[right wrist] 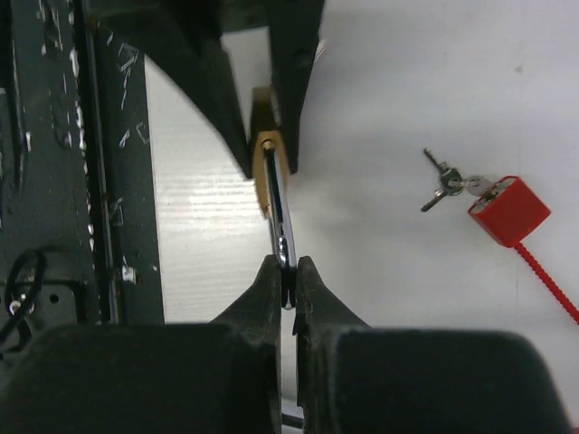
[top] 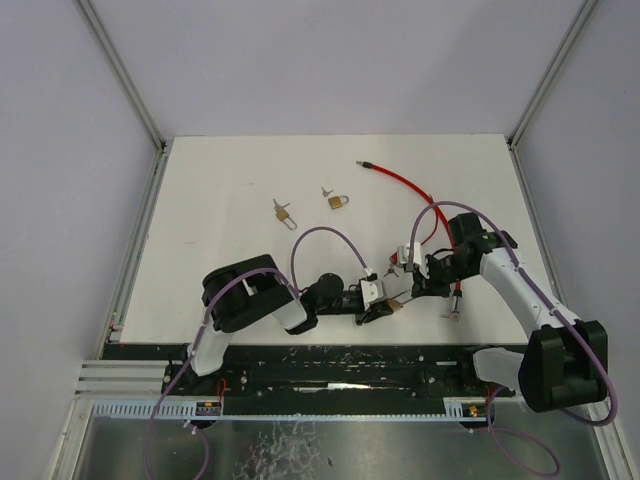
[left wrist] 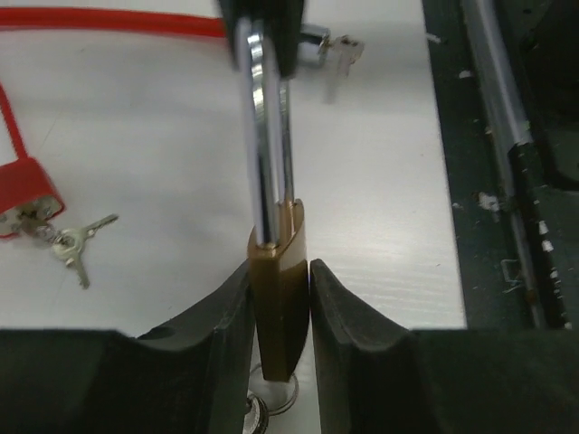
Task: Lock with the key
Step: Lock the lock.
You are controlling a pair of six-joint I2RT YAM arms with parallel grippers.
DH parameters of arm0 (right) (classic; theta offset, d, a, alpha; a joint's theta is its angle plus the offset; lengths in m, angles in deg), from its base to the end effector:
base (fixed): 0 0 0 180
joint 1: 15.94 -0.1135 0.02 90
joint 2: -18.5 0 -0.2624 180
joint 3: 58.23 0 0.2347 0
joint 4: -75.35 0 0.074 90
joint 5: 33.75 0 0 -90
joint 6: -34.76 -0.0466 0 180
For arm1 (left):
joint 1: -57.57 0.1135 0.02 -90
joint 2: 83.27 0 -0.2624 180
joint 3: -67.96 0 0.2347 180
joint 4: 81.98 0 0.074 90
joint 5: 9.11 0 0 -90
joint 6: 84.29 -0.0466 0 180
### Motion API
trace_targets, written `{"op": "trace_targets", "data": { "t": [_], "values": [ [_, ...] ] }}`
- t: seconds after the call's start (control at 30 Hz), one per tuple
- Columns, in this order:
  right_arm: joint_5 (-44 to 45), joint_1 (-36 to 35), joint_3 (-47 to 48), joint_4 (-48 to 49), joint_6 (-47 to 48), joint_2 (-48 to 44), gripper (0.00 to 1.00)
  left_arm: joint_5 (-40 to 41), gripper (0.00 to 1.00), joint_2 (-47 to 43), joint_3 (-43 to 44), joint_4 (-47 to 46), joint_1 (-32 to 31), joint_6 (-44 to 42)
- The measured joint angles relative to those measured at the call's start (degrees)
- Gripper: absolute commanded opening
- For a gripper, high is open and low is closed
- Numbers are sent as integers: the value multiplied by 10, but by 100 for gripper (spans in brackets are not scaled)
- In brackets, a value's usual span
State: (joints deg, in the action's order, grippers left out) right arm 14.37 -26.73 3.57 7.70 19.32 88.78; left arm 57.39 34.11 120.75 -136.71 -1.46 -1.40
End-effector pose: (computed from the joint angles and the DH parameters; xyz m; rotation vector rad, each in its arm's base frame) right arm 0.1805 0.0661 0.2204 -1.7673 1.7464 0.6470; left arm 0.1675 -0.3151 0.1145 1.2552 1.3463 -1.0067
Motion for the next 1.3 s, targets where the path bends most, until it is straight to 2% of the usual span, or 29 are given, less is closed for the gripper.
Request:
{"op": "trace_targets", "data": {
  "t": [0.07, 0.37, 0.6, 0.7, 1.07, 1.3],
  "values": [
    [-26, 14, -3, 14, -20, -7, 0, 5, 35, 0, -2, -12, -9, 6],
    [-97, 48, -5, 38, -72, -24, 0, 31, 64, -21, -40, -105, -28, 29],
    [-124, 73, -5, 47, -73, -32, 0, 78, 73, -52, -69, -143, -28, 60],
    [-133, 87, -5, 41, -57, -49, 0, 97, 83, -66, -79, -154, -23, 81],
    [-136, 104, -4, 37, -42, -67, 0, 148, 85, -143, -133, -167, -15, 162],
    [-138, 110, -3, 29, -40, -72, 0, 181, 75, -196, -144, -123, 15, 273]
  ]
}}
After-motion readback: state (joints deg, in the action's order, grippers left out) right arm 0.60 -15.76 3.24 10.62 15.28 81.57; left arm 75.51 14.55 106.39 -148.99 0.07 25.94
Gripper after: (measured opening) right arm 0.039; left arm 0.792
